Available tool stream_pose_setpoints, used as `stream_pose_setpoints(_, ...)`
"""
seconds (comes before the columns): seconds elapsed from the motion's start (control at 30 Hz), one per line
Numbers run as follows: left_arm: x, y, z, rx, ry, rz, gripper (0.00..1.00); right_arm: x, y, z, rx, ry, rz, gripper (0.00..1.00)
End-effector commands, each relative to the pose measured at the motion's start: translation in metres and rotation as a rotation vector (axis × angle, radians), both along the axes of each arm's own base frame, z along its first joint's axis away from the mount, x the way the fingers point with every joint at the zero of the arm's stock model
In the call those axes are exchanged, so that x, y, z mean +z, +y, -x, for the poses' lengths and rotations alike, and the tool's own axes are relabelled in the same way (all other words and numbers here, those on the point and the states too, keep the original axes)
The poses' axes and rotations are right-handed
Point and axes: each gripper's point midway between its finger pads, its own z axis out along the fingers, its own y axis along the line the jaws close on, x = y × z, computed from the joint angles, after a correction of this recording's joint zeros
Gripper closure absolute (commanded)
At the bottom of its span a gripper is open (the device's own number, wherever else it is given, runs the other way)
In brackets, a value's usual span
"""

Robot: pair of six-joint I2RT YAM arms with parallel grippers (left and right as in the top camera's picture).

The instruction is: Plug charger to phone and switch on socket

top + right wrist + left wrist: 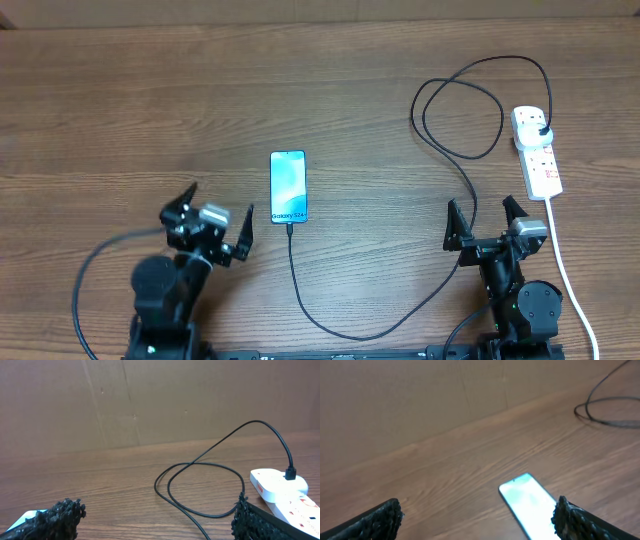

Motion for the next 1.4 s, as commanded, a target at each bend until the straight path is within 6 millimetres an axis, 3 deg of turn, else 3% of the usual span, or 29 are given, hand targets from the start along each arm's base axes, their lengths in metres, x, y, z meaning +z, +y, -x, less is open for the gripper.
stream_pose_setpoints(0.0, -0.012, 0.008, 0.005, 0.034, -0.047, -0.052, 0.01, -0.002, 0.001, 0.000, 0.001, -0.003, -0.003, 0.00)
stream_pose_setpoints(0.33, -0.047, 0.009, 0.018, 0.033, -0.014, -0.086, 0.01, -0.002, 0.001, 0.000, 0.001, -0.003, -0.003, 0.00)
stream_pose_setpoints(0.6, -0.013, 0.011, 0.022, 0.047, -0.158, -0.064, 0.00, -0.002, 0.001, 0.000, 0.001, -0.003, -0.003, 0.00)
stream_pose_setpoints(1.37, -0.015, 0.011, 0.022, 0.048, -0.151, -0.065, 0.01, -0.002, 0.001, 0.000, 0.001, -0.003, -0.003, 0.00)
